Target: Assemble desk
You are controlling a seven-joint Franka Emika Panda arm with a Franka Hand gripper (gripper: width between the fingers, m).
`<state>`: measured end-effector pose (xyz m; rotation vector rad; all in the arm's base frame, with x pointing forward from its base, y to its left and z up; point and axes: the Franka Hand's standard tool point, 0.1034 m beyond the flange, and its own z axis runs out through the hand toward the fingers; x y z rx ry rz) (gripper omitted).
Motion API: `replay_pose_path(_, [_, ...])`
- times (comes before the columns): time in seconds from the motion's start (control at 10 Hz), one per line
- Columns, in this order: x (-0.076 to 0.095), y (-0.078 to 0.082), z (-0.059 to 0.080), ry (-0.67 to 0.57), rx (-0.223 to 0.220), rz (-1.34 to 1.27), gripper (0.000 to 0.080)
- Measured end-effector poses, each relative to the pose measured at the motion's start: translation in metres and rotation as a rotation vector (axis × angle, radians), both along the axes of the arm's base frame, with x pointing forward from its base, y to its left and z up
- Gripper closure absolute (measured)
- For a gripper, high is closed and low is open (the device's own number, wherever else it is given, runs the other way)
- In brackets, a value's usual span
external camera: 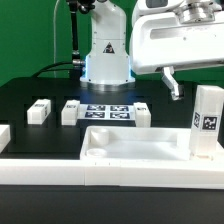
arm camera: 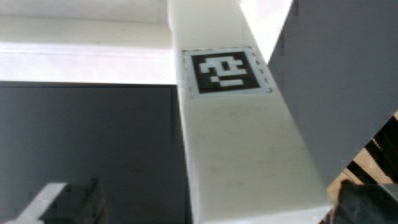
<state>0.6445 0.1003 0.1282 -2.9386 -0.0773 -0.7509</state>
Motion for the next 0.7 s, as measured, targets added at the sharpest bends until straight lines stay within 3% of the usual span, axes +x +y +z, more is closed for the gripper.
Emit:
replay_pose_path(0.2, [0.0095,0.0007,0.0095,0.036,0.003,0.003,0.0150])
replay_pose_path(0.7, [0.0078,0.0062,0.0007,0.371,0.004,0.041,0.0150])
